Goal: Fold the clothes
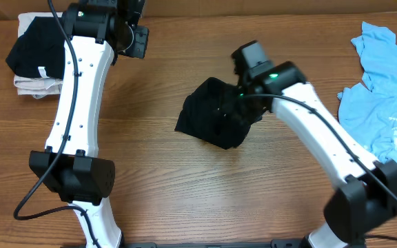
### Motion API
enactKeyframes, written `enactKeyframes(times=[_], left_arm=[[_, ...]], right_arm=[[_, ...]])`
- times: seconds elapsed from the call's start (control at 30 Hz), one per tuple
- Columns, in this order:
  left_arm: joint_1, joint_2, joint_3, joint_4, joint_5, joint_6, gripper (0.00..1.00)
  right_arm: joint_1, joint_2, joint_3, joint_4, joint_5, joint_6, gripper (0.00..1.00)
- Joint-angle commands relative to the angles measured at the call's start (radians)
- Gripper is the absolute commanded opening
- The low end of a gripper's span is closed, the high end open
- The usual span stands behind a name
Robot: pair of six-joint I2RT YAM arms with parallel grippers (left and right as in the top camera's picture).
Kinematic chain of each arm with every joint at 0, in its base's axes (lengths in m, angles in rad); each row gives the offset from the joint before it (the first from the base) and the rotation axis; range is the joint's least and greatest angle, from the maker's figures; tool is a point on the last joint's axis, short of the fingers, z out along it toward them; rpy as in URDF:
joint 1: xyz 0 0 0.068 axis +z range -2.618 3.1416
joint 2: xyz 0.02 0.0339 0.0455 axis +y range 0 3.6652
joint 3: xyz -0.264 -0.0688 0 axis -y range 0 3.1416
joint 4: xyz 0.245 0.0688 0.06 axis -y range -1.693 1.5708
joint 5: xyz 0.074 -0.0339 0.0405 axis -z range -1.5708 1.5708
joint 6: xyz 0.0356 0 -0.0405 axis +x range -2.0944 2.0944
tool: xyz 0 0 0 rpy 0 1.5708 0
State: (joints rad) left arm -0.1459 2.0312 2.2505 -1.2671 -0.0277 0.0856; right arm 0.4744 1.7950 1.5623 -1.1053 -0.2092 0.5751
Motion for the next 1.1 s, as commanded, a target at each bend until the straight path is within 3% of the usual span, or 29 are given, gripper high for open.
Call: enactKeyframes(times=[0.0,0.17,0.33,0.47,0.7,0.87,1.07], left_arm=[[0.003,0.008,0.012,0.001,-0.005,0.023,0.05],[0.003,0.008,0.012,0.000,-0.006,0.023,0.05],[0.003,0.008,0.012,0.003,-0.006,0.023,0.05],[0.003,0.008,0.012,0.005,-0.006,0.023,0.05],[0.003,0.008,0.012,0.005,-0.006,0.023,0.05],[0.003,0.008,0.012,0.005,-0.006,0.023,0.06],[0.003,0.008,0.012,0.012,-0.005,0.023,0.06]], right_arm=[[0.035,0.065,-0.027,0.011,0.034,0.032,0.42],[0.105,0.149,-0.057,0.060,-0.065,0.034,0.16],[0.196,0.159,-0.054,0.145,-0.109,0.012,0.05],[0.210,0.156,-0.005,0.152,-0.129,-0.031,0.08],[0.116,0.108,0.102,0.133,-0.149,-0.095,0.26],[0.032,0.101,0.114,0.090,-0.117,-0.117,0.28],[-0.024,0.101,0.113,0.049,-0.032,-0.259,0.39]])
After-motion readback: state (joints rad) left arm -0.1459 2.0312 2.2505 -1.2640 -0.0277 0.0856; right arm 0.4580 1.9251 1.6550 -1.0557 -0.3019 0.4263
